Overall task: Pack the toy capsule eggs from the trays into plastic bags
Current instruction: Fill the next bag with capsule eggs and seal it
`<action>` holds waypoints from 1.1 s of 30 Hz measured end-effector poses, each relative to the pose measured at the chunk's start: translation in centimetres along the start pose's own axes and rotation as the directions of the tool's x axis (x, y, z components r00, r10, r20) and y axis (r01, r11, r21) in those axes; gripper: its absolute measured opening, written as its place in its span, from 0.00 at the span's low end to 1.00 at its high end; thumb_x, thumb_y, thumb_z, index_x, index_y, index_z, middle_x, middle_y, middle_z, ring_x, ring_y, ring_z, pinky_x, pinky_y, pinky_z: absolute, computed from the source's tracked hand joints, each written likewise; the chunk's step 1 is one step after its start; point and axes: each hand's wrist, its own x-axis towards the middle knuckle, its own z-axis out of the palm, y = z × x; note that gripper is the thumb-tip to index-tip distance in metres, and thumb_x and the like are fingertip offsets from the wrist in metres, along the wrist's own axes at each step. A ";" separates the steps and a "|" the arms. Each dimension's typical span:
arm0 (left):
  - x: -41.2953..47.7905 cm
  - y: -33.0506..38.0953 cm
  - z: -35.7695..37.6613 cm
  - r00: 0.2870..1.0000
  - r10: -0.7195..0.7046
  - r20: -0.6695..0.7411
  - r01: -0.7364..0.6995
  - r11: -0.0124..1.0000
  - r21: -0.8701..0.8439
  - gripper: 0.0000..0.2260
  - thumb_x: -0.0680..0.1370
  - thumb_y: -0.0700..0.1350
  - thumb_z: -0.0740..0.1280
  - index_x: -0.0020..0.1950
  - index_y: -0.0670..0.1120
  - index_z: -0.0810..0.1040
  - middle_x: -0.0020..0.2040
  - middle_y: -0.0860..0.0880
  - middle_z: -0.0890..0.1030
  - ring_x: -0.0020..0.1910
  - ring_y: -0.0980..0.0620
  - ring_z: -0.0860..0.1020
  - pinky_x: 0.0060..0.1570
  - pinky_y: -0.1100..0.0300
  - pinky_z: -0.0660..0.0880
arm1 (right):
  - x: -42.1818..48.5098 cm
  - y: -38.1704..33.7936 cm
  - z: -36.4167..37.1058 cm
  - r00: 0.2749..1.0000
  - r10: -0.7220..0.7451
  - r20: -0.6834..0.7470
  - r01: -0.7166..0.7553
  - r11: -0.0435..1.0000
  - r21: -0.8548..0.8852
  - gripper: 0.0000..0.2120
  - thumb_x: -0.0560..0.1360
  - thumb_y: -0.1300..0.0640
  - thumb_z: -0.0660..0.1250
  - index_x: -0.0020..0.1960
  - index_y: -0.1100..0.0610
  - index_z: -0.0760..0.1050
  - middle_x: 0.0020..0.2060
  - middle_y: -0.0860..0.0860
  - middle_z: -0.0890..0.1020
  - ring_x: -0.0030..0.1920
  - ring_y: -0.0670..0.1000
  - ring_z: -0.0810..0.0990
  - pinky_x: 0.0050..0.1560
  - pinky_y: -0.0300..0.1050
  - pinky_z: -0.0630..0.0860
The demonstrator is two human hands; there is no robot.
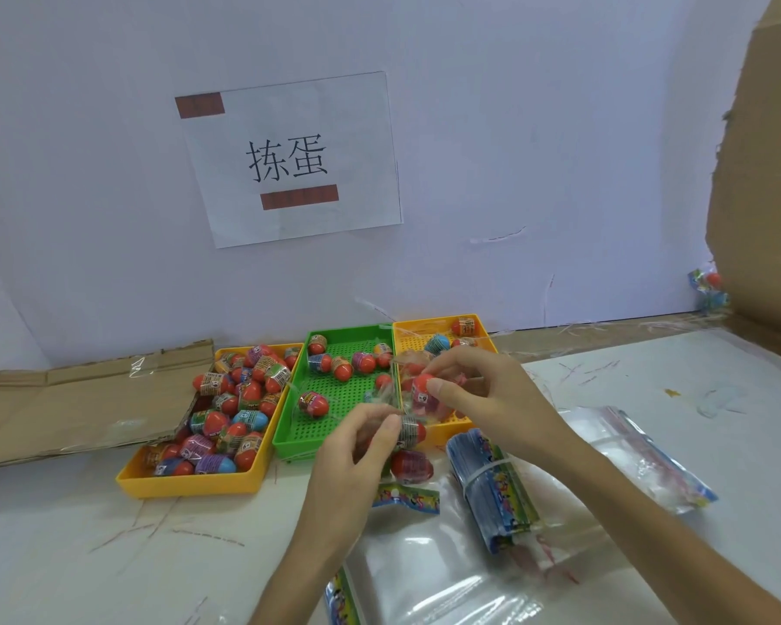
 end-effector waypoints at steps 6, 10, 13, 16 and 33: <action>0.1 -0.4 0.0 0.999 -0.002 0.042 -0.002 0.997 0.075 0.05 0.80 0.43 0.71 0.54 0.53 0.81 0.46 0.55 0.87 0.46 0.56 0.85 0.44 0.63 0.80 | 0.0 0.0 0.3 1.000 0.001 0.005 -0.002 0.991 0.135 0.05 0.77 0.55 0.73 0.49 0.46 0.86 0.49 0.46 0.87 0.44 0.48 0.85 0.44 0.39 0.80; 0.1 -0.6 0.0 0.998 0.019 0.057 -0.024 0.995 0.093 0.08 0.79 0.43 0.73 0.55 0.54 0.82 0.48 0.54 0.87 0.49 0.55 0.85 0.49 0.58 0.82 | -0.1 0.5 1.0 0.999 -0.018 0.031 0.017 1.000 0.021 0.04 0.75 0.51 0.74 0.49 0.45 0.87 0.43 0.44 0.86 0.43 0.52 0.82 0.44 0.47 0.79; 0.1 -0.8 0.0 0.998 0.032 0.050 -0.036 0.995 0.089 0.07 0.78 0.43 0.73 0.53 0.54 0.82 0.46 0.53 0.87 0.47 0.54 0.86 0.45 0.59 0.82 | -0.3 0.8 1.5 0.997 -0.038 0.066 0.042 0.997 -0.059 0.06 0.77 0.49 0.72 0.46 0.48 0.87 0.42 0.46 0.86 0.44 0.48 0.82 0.47 0.49 0.79; 0.1 -0.8 0.1 0.999 0.033 0.035 -0.036 0.996 0.081 0.06 0.78 0.44 0.72 0.53 0.55 0.82 0.44 0.52 0.87 0.45 0.54 0.86 0.42 0.61 0.81 | -0.3 0.8 1.3 0.989 -0.033 0.145 0.054 0.988 -0.144 0.15 0.82 0.47 0.65 0.49 0.55 0.86 0.47 0.52 0.85 0.52 0.50 0.82 0.54 0.53 0.77; 0.3 0.2 -0.5 0.996 -0.029 -0.087 0.009 0.976 -0.218 0.05 0.75 0.53 0.69 0.49 0.62 0.81 0.45 0.64 0.86 0.46 0.64 0.84 0.38 0.69 0.79 | -1.0 -0.3 2.4 0.996 -0.068 0.059 0.061 0.992 0.110 0.34 0.70 0.55 0.79 0.66 0.42 0.63 0.57 0.43 0.77 0.45 0.48 0.84 0.47 0.43 0.81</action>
